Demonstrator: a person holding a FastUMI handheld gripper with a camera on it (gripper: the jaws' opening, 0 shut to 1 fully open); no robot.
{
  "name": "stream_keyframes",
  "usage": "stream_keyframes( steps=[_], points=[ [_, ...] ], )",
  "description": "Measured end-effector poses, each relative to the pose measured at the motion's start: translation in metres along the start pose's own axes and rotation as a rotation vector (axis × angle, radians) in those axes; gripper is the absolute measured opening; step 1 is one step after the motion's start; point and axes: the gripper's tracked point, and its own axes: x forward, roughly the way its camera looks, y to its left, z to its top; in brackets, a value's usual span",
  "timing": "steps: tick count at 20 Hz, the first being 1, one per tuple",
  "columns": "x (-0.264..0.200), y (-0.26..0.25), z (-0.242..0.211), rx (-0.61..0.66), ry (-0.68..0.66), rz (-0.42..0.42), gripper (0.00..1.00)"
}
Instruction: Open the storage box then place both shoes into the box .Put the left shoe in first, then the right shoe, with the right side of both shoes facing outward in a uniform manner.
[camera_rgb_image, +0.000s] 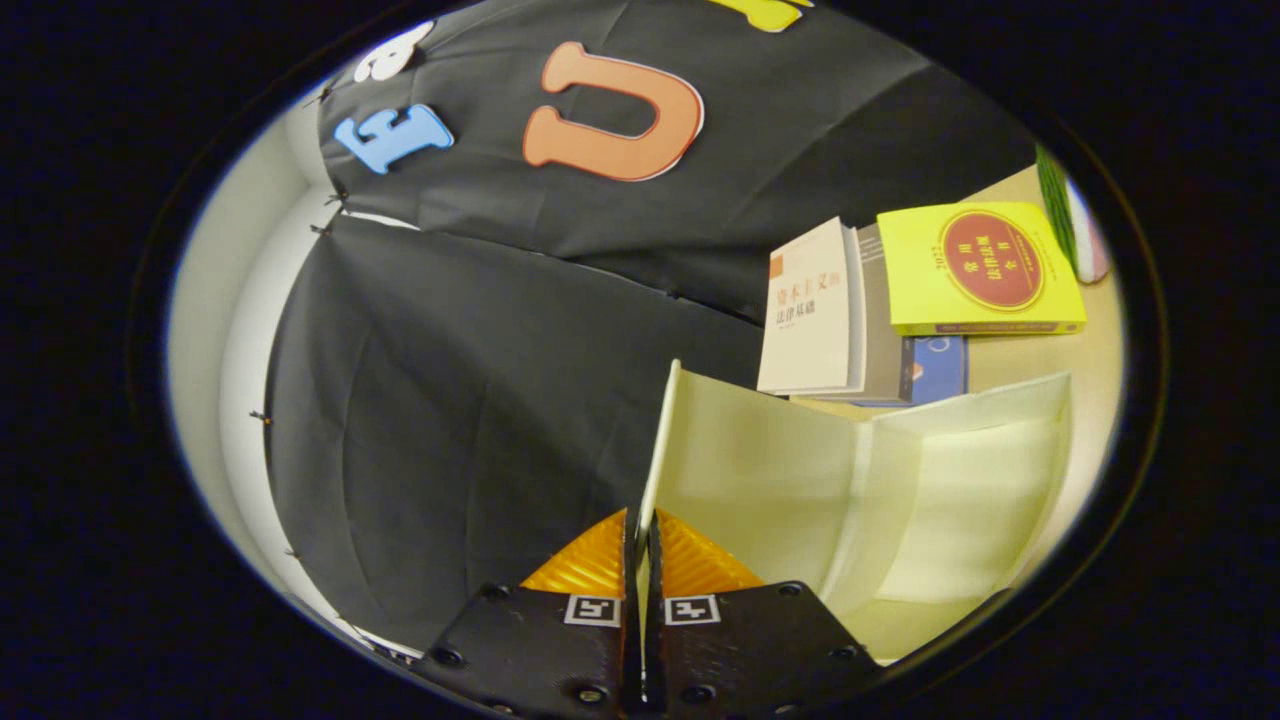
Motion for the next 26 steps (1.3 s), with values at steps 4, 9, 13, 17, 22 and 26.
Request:
stream_keyframes(
  steps=[4, 9, 13, 17, 22, 26],
  points=[
    [0.055, 0.01, -0.011, -0.02, 0.024, -0.069, 0.06],
    [0.073, 0.013, -0.018, -0.02, 0.023, -0.119, 0.48],
    [0.053, 0.005, -0.021, -0.005, 0.032, -0.146, 0.85],
    [0.013, -0.018, -0.02, -0.03, 0.033, -0.197, 0.96],
    [-0.056, -0.059, -0.02, -0.058, 0.025, -0.247, 0.96],
    [-0.118, -0.114, -0.017, -0.1, 0.009, -0.332, 0.95]
  ],
)
